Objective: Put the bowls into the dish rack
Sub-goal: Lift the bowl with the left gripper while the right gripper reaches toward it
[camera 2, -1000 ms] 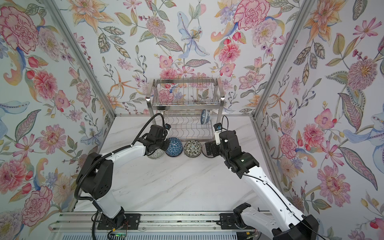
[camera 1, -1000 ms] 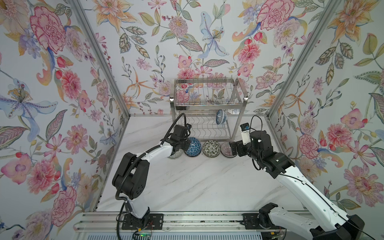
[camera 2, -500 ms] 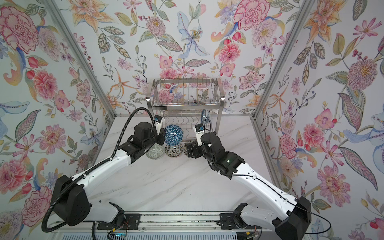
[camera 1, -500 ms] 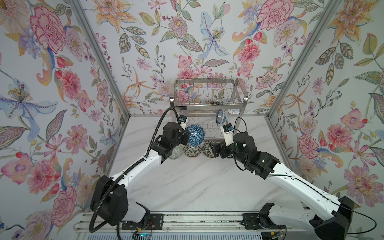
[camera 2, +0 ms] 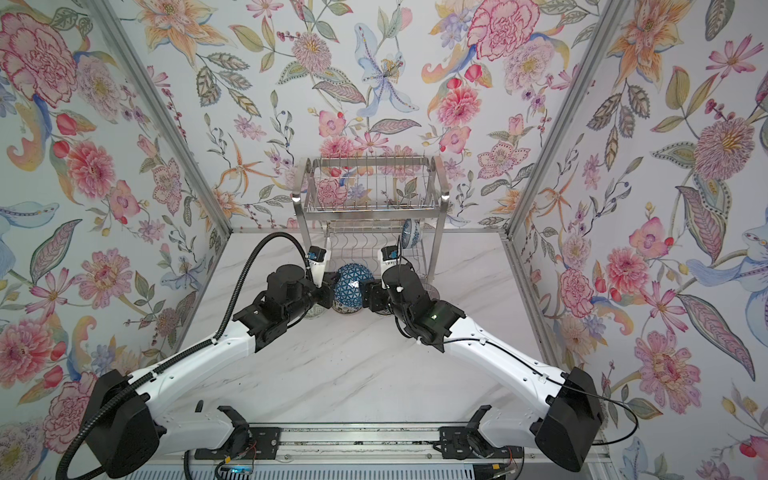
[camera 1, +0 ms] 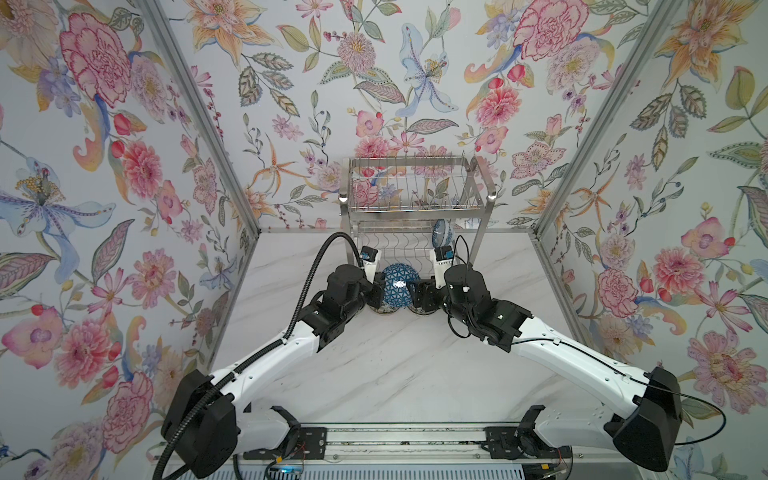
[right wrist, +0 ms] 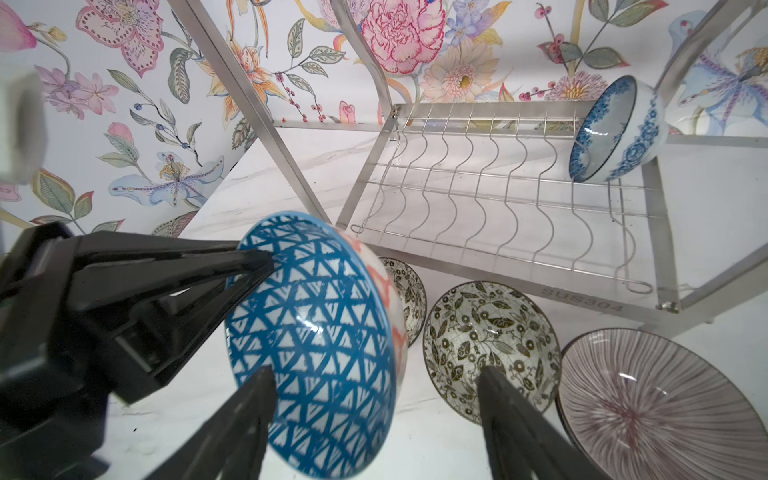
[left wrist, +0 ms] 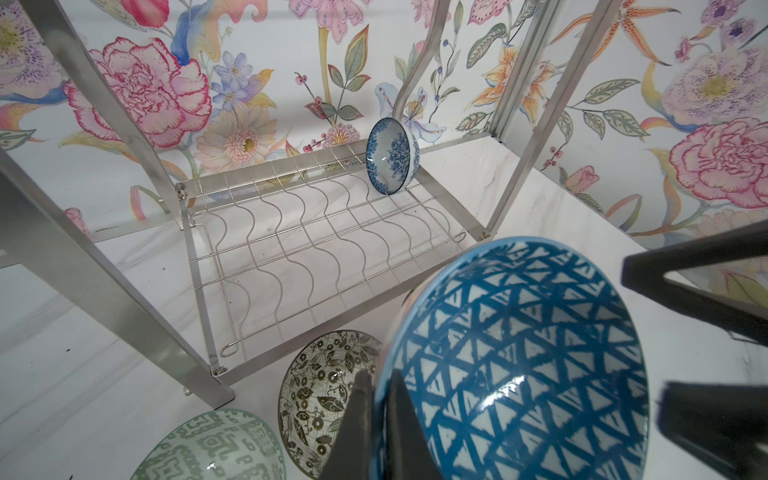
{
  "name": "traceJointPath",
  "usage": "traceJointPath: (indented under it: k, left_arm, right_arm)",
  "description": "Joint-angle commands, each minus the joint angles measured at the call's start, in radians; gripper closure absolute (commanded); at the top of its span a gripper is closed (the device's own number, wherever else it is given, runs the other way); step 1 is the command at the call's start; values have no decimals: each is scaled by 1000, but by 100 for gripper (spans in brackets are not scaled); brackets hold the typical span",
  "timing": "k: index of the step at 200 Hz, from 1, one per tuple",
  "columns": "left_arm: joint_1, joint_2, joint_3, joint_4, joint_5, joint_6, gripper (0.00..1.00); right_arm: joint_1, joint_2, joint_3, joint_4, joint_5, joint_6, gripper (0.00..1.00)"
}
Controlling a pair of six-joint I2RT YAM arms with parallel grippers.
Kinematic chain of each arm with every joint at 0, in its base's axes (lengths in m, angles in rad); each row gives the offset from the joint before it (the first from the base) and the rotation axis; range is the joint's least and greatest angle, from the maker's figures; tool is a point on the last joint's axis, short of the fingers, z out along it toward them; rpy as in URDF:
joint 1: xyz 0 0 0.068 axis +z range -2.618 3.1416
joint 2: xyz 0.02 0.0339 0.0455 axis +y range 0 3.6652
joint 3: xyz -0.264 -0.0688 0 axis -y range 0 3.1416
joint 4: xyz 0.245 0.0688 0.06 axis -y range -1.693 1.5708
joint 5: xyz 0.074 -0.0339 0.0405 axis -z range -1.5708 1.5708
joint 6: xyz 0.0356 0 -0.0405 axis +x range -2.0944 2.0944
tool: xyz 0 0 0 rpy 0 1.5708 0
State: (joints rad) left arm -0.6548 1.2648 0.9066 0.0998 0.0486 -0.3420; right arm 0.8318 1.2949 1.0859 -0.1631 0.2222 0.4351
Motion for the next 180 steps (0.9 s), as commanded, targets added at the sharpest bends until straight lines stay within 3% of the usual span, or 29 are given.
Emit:
traceJointPath:
  k: [1, 35, 75, 102, 121, 129, 138, 180]
  left_arm:
    - [-23, -69, -20, 85, -1, -50, 100]
    - [-42, -131, -53, 86, 4, -68, 100]
    - [-48, -186, -71, 50, 0, -80, 100]
    - [-48, -201, -71, -10, -27, -68, 100]
    - [-50, -219, -60, -100, -84, -42, 53]
    - [-49, -229, -54, -140, -110, -24, 26]
    - [-50, -241, -46, -183, -141, -5, 3]
    - [-32, -233, 57, -425, -217, 120, 1]
  right_arm:
    - [14, 25, 3, 52, 29, 57, 30]
    - [37, 56, 8, 73, 54, 89, 51]
    - [76, 30, 13, 51, 126, 85, 100]
    - [86, -14, 17, 19, 178, 51, 100]
    - [89, -46, 20, -16, 217, 17, 100]
    - [88, -61, 20, -31, 240, 1, 100]
    - [83, -77, 19, -42, 261, -20, 100]
    - [40, -86, 50, -89, 355, -146, 100]
